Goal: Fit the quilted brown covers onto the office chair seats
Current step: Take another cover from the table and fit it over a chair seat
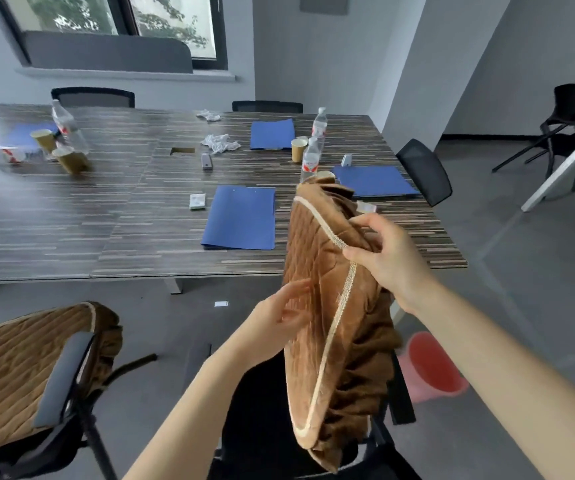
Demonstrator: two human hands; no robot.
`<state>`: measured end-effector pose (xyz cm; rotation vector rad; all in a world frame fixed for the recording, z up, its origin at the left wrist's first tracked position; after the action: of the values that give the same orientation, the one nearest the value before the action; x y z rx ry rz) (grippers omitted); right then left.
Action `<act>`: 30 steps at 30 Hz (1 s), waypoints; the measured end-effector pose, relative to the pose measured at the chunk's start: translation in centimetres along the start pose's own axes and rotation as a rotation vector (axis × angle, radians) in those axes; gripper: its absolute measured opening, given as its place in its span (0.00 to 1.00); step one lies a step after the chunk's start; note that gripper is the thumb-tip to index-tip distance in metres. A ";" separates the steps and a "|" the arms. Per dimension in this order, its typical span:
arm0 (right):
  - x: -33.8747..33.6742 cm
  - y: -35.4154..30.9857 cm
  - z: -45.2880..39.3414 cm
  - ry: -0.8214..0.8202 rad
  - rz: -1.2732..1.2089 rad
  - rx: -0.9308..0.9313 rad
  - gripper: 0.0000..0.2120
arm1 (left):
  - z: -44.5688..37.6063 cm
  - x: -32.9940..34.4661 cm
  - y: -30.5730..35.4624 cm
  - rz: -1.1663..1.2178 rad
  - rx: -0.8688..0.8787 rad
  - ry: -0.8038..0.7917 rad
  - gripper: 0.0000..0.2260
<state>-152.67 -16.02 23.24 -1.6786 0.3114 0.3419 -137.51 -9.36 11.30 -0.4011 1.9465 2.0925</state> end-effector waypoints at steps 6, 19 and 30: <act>-1.1 -1.1 0.3 -0.244 0.177 -0.266 0.15 | -1.8 -1.1 5.3 -0.121 0.221 0.421 0.30; -1.1 -7.6 3.7 -0.419 0.390 -0.743 0.14 | 3.8 -8.9 9.7 -0.499 0.285 0.618 0.35; -1.3 -9.8 4.7 -0.087 0.425 -0.966 0.25 | 5.5 -9.3 2.8 -0.328 -0.076 0.521 0.16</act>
<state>-150.19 -10.02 32.09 -2.5250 0.4812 0.9932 -130.07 -4.12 17.70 -1.2965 1.8773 1.9787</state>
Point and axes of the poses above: each hand's wrist, its own z-axis away from the middle knuckle, its own x-axis out of the palm, y = z × x, the point moved 9 cm from there along -z, towards the middle knuckle, and after that the axes turned 12 degrees about y, right-handed, at the moved point
